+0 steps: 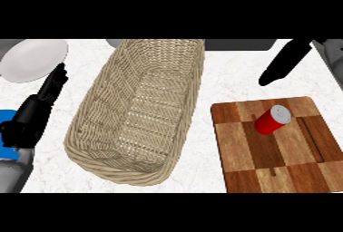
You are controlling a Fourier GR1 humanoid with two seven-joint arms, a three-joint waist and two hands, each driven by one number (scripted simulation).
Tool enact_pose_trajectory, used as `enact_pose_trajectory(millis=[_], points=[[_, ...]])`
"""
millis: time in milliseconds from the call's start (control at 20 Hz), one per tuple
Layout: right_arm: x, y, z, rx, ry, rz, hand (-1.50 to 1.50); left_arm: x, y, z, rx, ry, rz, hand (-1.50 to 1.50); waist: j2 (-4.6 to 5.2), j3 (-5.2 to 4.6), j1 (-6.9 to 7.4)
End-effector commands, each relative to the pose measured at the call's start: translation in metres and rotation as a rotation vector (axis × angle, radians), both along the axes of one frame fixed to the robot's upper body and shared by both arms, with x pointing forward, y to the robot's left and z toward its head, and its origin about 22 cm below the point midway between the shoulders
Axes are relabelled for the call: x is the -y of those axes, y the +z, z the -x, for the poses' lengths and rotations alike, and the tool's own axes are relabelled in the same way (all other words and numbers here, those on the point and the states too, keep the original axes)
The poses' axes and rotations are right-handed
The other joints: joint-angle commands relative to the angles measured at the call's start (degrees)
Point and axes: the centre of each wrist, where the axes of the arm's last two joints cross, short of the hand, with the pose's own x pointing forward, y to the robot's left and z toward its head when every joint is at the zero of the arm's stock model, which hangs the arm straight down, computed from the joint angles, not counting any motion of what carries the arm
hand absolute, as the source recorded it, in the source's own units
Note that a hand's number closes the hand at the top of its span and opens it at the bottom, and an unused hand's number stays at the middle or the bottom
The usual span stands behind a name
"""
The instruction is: Pick the can from the cutting board and place it in the basket
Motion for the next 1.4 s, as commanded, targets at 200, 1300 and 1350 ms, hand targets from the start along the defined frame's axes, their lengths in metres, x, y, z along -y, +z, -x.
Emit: enact_pose_trajectory(millis=[200,1300,1350], points=[[0.008,0.058,0.007,-0.27,0.05,0.12,-1.5,-0.006,0.001,-0.01,0.013,0.014,0.012,0.0,0.45,0.28,0.09],[0.04,-0.072,0.009,-0.505,0.045,0.185,-1.5,0.004,0.001,-0.006,0.02,-0.015,-0.002,0.0,0.6,0.42,0.61],[0.035,-0.068,0.004,-0.5,0.031,0.185,-1.5,0.02,-0.005,-0.002,0.018,-0.019,0.011,0.0,0.65,0.41,0.9]])
